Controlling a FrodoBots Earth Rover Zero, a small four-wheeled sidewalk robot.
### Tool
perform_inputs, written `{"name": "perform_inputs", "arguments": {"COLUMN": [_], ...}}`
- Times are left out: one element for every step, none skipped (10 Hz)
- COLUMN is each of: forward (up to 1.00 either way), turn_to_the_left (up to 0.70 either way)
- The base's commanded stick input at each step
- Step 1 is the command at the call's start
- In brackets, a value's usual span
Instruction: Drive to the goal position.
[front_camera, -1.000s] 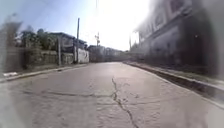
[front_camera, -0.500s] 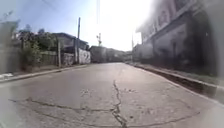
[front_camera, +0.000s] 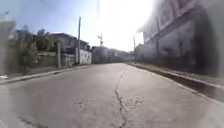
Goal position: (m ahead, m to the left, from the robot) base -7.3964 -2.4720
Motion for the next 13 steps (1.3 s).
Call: {"name": "perform_inputs", "arguments": {"forward": [1.00, 1.00, 1.00, 1.00, 1.00, 1.00, 1.00, 1.00, 1.00, 1.00, 1.00, 1.00, 1.00], "turn_to_the_left": [0.00, 0.00, 0.00, 0.00, 0.00, 0.00, 0.00, 0.00, 0.00, 0.00, 0.00, 0.00, 0.00]}}
